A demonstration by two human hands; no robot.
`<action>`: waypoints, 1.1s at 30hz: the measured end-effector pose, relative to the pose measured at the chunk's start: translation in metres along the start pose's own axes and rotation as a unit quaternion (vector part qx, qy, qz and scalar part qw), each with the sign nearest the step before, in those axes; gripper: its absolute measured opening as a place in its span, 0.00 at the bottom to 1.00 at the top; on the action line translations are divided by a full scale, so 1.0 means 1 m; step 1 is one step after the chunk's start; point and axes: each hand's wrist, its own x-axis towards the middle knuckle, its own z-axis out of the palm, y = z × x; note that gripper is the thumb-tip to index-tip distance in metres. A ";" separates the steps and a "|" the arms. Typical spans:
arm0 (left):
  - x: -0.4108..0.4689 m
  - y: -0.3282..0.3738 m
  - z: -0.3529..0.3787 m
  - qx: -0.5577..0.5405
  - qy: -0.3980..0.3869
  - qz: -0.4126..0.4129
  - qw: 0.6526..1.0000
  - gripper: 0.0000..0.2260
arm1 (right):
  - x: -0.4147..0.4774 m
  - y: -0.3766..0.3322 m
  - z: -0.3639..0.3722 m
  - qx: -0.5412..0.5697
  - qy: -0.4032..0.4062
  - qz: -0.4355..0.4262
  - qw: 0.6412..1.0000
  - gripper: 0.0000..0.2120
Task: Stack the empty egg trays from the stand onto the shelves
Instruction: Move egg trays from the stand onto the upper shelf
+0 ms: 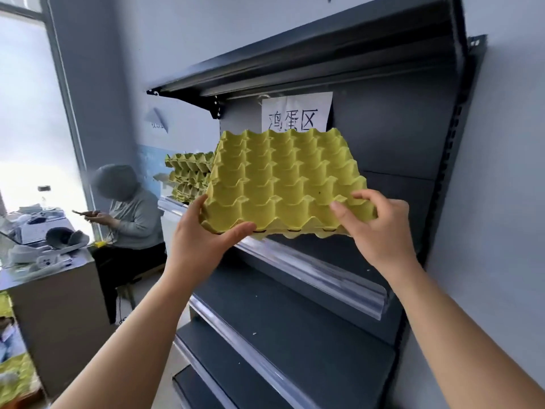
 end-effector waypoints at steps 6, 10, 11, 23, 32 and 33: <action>0.097 -0.037 -0.006 0.018 0.039 0.009 0.999 0.44 | 0.070 -0.022 0.075 0.006 -0.006 -0.018 1.000 0.22; 0.157 -0.063 -0.009 0.005 0.055 0.007 0.998 0.42 | 0.114 -0.033 0.124 -0.004 -0.023 -0.022 0.999 0.22; 0.172 -0.070 -0.010 0.003 0.059 0.009 0.998 0.43 | 0.124 -0.036 0.136 -0.010 -0.025 -0.023 0.999 0.22; 0.352 -0.177 -0.025 -0.063 0.021 0.064 0.996 0.39 | 0.199 -0.078 0.268 -0.121 0.002 -0.021 0.992 0.27; 0.450 -0.226 -0.032 -0.101 -0.071 0.106 0.987 0.37 | 0.213 -0.110 0.343 -0.184 0.051 0.065 0.979 0.27; 0.456 -0.229 -0.030 -0.098 -0.080 0.109 0.986 0.37 | 0.213 -0.111 0.348 -0.195 0.055 0.071 0.977 0.27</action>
